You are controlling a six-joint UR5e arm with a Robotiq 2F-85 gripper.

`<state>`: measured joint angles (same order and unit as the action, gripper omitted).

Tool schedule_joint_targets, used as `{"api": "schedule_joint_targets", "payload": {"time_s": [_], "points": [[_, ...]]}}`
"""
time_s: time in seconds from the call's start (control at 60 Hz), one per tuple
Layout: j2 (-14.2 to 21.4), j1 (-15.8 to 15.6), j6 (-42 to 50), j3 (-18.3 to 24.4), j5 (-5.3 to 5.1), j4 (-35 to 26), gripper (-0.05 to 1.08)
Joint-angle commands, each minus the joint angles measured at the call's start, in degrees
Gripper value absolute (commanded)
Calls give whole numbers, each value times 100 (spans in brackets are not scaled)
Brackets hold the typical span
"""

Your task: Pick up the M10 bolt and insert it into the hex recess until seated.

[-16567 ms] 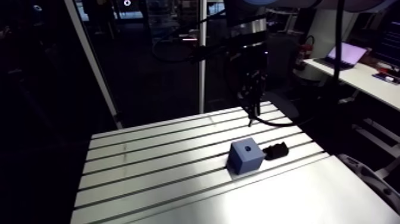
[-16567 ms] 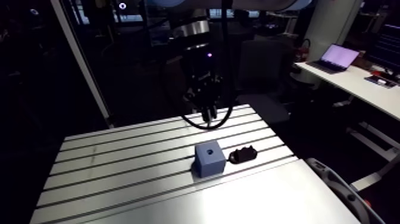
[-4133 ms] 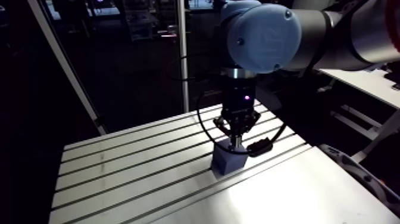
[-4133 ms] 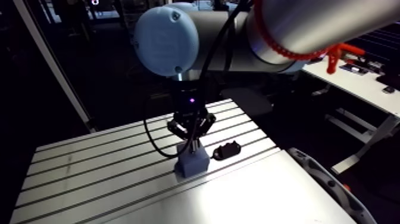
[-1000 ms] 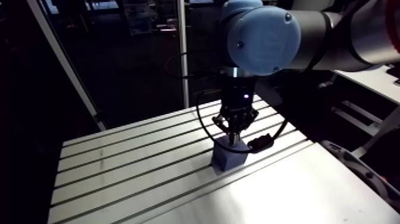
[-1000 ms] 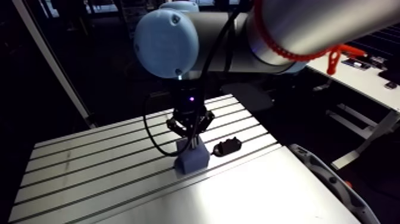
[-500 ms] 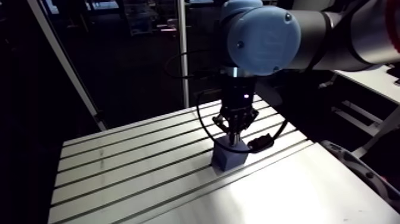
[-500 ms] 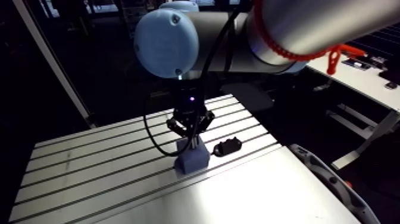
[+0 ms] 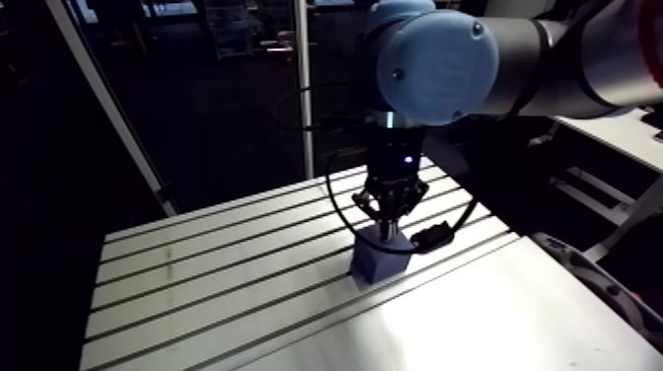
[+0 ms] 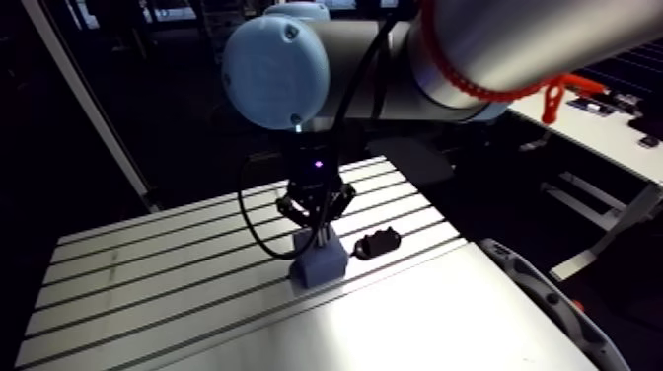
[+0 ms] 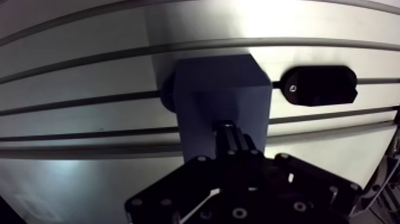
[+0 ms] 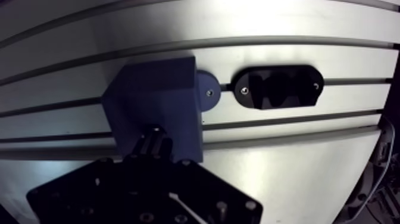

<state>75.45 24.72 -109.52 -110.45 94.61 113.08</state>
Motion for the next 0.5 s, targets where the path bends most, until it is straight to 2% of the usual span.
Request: {"api": "schedule_joint_targets", "payload": {"time_s": [0.017,0.5], "points": [[-8,-2,5,-8,0,0,108],[-7,-2,5,-26,0,0,108]]}}
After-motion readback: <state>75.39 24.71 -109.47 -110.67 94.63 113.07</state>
